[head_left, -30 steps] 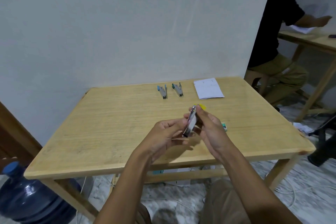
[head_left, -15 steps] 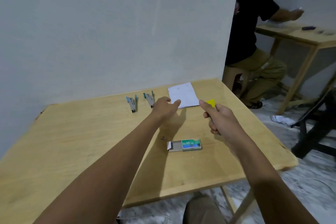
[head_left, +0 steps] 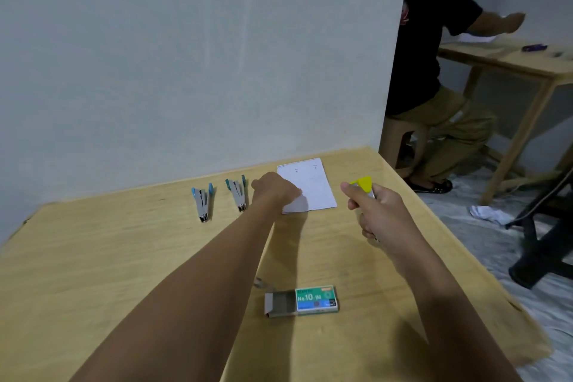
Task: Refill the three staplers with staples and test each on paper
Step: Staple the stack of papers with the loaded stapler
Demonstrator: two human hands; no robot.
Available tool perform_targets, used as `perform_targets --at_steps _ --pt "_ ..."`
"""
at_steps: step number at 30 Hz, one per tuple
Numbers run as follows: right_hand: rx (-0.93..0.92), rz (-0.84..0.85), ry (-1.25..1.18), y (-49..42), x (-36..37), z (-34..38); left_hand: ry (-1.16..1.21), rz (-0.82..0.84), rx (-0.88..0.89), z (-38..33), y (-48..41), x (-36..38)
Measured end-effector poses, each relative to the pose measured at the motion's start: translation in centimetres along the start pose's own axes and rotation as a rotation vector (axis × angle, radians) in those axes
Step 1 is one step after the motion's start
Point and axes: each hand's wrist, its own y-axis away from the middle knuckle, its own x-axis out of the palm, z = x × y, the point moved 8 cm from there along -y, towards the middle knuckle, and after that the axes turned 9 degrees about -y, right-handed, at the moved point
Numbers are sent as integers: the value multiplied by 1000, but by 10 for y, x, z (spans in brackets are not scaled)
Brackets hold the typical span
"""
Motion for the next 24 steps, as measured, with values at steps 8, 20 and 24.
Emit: perform_targets --at_steps 8,20,24 --pt "29 -14 -22 3 2 -6 109 60 -1 -6 7 -6" --pt "-5 -136 -103 22 -7 21 598 209 382 18 107 -56" --pt "-15 -25 -188 37 16 36 538 215 467 26 146 -79"
